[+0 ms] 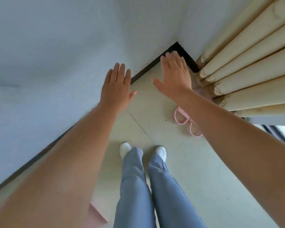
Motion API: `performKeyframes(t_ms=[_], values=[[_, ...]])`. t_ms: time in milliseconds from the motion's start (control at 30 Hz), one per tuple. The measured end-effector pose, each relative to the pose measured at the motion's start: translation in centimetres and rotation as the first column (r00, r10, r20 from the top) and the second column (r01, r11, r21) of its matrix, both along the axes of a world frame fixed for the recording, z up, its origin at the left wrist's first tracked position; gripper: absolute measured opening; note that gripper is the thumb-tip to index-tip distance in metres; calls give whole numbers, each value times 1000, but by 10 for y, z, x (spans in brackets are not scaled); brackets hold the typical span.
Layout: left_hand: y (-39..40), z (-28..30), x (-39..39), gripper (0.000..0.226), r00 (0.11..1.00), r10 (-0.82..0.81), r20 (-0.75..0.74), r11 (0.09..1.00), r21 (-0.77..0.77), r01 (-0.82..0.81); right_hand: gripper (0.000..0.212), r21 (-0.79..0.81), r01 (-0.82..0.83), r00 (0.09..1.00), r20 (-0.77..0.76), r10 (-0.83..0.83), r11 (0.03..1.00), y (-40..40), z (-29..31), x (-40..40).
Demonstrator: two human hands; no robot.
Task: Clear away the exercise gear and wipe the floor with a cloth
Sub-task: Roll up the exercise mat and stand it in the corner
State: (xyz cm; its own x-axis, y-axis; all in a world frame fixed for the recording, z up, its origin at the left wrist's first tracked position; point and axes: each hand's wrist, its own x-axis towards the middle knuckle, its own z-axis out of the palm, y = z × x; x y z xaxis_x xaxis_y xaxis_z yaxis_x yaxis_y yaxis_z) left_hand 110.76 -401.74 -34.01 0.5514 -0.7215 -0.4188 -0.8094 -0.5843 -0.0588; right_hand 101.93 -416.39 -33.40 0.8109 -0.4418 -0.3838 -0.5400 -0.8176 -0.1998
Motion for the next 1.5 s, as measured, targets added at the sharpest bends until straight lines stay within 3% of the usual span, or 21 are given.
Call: performKeyframes(t_ms=[167,300,400,567,767,900,1100,1300,1500], values=[[152,39,-43,68,950,313,-1,949,-29,-313,71,11,-319,948,-18,319,948,121,36,-1],[274,50,-108,67,836,548,-7,833,-86,-547,70,43,-536,843,-30,538,843,232,43,-22],[366,55,-178,69,737,676,14,736,18,-676,69,55,-667,743,-19,668,743,326,45,-60],[501,61,-307,72,616,783,82,614,53,-788,67,16,-779,627,6,779,627,462,55,-159],[619,76,-439,70,474,879,51,475,-21,-880,67,-9,-846,533,-7,846,533,586,68,-266],[674,79,-486,70,404,914,35,405,-119,-906,68,2,-881,473,15,881,473,657,76,-302],[742,86,-482,66,414,910,36,415,-111,-903,69,-15,-880,473,62,879,474,741,75,-303],[833,99,-411,63,586,804,99,589,-3,-808,66,21,-777,629,47,776,629,816,63,-264],[919,90,-369,61,684,726,67,681,72,-729,63,33,-700,715,20,699,714,882,48,-237]])
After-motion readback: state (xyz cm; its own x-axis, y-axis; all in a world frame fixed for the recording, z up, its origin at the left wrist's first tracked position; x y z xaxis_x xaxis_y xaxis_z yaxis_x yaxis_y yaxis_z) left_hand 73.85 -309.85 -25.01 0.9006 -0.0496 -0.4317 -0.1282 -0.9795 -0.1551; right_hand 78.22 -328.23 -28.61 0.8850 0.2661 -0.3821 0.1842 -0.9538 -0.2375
